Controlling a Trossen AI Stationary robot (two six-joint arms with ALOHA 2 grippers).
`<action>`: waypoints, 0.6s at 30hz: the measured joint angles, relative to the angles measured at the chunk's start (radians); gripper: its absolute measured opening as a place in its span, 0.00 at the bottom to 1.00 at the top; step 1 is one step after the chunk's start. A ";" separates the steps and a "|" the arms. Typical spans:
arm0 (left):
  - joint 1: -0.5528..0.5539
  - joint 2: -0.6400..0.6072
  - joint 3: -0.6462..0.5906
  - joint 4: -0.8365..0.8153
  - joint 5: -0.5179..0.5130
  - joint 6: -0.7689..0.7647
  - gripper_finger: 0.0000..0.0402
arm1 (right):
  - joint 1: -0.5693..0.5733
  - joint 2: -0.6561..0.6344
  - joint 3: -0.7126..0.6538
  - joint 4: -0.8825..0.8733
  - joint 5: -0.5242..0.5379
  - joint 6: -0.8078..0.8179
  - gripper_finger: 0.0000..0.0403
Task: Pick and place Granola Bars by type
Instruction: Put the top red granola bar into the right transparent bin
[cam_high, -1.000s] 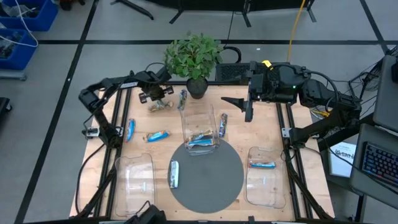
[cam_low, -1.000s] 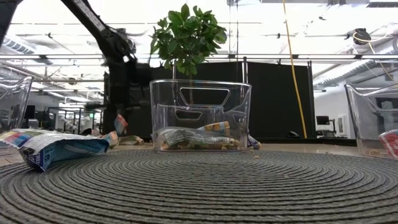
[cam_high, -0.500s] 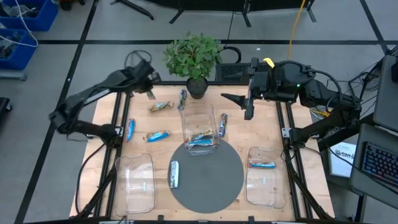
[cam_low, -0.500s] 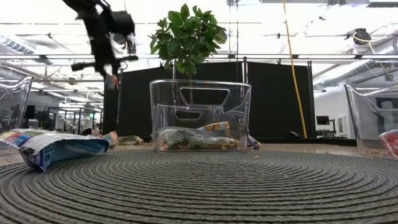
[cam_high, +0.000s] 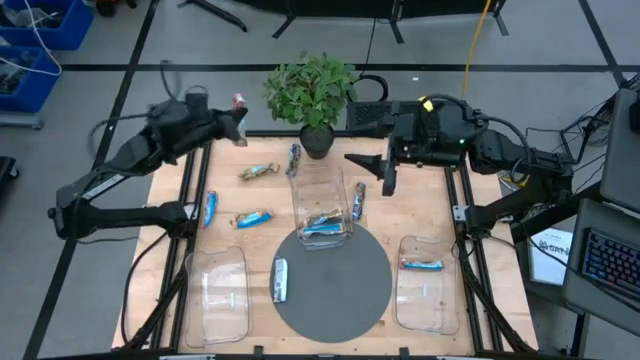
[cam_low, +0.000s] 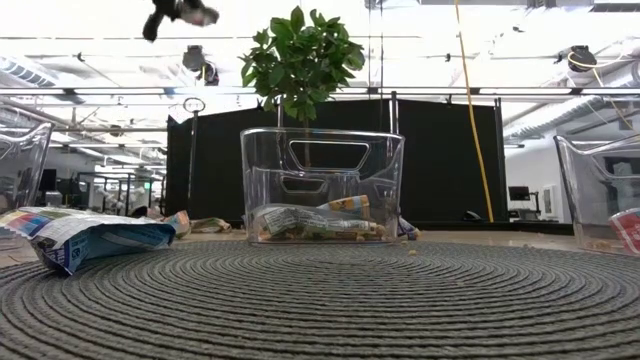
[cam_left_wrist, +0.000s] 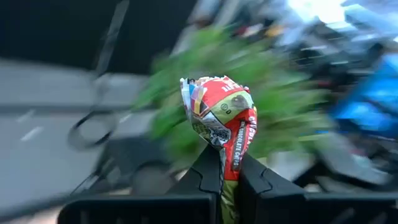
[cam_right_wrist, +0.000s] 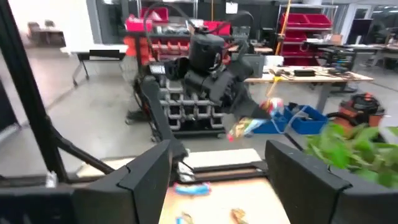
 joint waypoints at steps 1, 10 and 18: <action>-0.019 -0.015 0.000 0.039 0.012 0.033 0.04 | 0.006 0.004 0.000 0.009 0.000 0.013 0.62; -0.204 -0.051 0.001 0.271 0.132 0.239 0.04 | 0.102 0.075 0.000 0.212 0.014 0.061 0.62; -0.387 0.032 0.001 0.357 0.182 0.380 0.04 | 0.155 0.187 0.001 0.366 0.132 0.070 0.62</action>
